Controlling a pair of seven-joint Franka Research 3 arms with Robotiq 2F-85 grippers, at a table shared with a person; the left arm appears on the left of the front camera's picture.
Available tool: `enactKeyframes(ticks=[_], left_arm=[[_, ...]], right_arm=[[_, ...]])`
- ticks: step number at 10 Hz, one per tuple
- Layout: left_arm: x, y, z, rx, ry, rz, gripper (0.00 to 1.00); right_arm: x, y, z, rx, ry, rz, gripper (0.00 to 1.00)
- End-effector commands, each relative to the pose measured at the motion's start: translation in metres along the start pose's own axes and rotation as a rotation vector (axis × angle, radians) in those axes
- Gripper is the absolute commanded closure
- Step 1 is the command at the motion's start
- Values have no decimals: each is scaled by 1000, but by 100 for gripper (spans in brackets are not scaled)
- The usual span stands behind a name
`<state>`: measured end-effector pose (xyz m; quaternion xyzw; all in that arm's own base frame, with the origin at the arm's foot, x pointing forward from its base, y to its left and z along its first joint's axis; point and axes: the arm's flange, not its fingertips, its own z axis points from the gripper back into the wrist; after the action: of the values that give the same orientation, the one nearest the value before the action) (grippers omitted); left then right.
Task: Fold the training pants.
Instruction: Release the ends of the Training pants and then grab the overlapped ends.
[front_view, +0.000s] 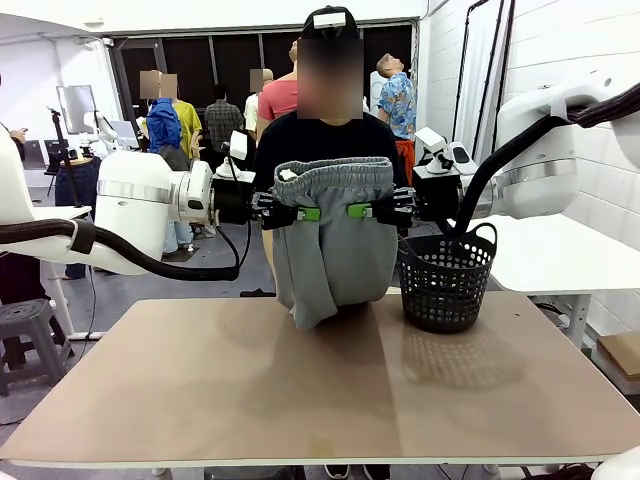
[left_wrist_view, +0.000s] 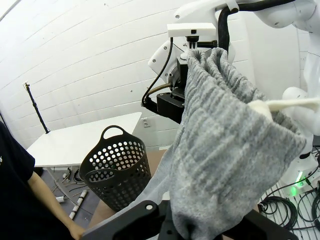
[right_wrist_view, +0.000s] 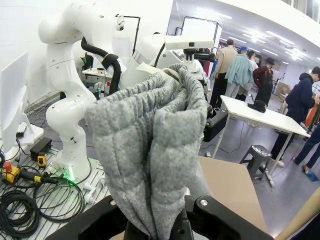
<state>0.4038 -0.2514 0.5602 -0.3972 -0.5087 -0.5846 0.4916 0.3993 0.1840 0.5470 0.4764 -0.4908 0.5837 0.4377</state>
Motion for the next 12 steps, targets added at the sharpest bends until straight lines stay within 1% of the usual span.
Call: enactKeyframes(ticks=[1, 12], left_arm=[[0, -4, 1, 7, -30, -8, 100], [0, -4, 1, 7, -30, -8, 100]], right_arm=[[3, 1, -2, 5, -4, 5, 100], [3, 1, -2, 5, -4, 5, 100]])
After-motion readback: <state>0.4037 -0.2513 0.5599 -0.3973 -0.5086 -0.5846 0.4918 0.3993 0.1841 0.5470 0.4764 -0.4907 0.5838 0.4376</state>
